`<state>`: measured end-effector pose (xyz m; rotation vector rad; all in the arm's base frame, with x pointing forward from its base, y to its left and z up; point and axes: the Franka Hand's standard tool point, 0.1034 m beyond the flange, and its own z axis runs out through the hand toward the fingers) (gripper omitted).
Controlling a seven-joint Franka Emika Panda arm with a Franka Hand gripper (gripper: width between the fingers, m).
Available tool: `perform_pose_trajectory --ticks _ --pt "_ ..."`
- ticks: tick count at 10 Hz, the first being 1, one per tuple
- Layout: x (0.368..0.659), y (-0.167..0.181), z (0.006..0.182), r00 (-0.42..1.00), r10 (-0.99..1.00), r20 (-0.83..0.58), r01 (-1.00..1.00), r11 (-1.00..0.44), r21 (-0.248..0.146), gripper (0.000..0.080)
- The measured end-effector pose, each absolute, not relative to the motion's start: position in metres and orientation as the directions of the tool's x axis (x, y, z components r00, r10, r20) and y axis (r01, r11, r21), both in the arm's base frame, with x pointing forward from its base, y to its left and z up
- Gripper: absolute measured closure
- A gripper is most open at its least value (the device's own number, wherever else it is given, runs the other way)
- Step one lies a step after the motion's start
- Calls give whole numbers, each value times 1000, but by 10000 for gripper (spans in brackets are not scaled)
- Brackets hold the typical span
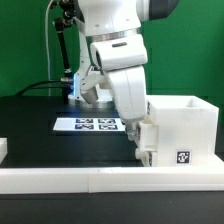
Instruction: Assemble drawer
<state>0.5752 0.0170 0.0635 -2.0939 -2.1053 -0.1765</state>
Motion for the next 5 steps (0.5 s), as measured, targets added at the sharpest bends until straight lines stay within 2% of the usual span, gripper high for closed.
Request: perform_pose_trajectory --ticks 5 --pt "575 36 60 18 979 204 999 -9 -42 150"
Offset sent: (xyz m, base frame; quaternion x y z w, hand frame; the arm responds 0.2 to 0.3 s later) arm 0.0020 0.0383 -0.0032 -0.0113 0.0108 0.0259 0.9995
